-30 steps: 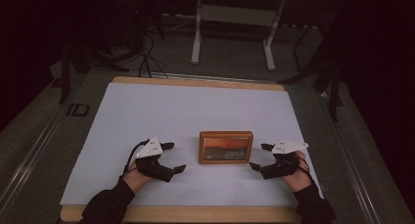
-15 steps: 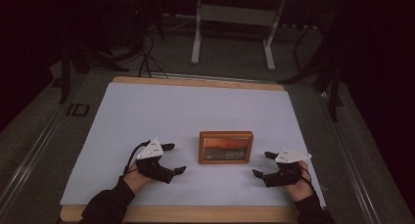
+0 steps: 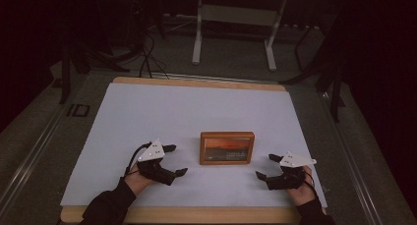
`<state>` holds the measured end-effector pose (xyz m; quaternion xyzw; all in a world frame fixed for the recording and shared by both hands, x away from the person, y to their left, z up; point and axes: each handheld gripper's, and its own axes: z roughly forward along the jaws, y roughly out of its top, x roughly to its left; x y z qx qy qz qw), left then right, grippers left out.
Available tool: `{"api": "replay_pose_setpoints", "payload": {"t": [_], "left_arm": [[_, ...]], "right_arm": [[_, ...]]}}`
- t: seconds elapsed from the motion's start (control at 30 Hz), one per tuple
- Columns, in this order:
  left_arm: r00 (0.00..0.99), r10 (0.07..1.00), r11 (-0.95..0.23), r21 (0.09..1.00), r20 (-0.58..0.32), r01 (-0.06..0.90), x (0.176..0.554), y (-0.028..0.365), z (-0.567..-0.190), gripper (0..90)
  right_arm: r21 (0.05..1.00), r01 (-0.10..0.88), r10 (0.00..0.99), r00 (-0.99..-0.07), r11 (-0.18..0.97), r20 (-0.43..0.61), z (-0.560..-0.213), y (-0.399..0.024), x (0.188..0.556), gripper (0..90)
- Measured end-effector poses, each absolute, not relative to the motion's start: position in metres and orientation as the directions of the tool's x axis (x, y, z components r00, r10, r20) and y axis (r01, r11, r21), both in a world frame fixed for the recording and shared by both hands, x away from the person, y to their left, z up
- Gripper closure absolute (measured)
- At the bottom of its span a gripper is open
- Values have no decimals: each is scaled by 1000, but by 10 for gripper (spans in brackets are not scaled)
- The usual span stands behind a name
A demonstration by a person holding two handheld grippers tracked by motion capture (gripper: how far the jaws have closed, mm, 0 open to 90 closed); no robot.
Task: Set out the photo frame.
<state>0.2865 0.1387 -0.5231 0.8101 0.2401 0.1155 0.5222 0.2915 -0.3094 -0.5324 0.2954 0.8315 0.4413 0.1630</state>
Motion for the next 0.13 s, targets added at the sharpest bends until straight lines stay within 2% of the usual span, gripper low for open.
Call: {"api": "replay_pose_setpoints", "payload": {"t": [0.13], "left_arm": [[860,507,-344,900,-61,267,287,138,-523,81]], "right_arm": [[831,333,625,-780,446,-23,-533,-308,291,131]]}}
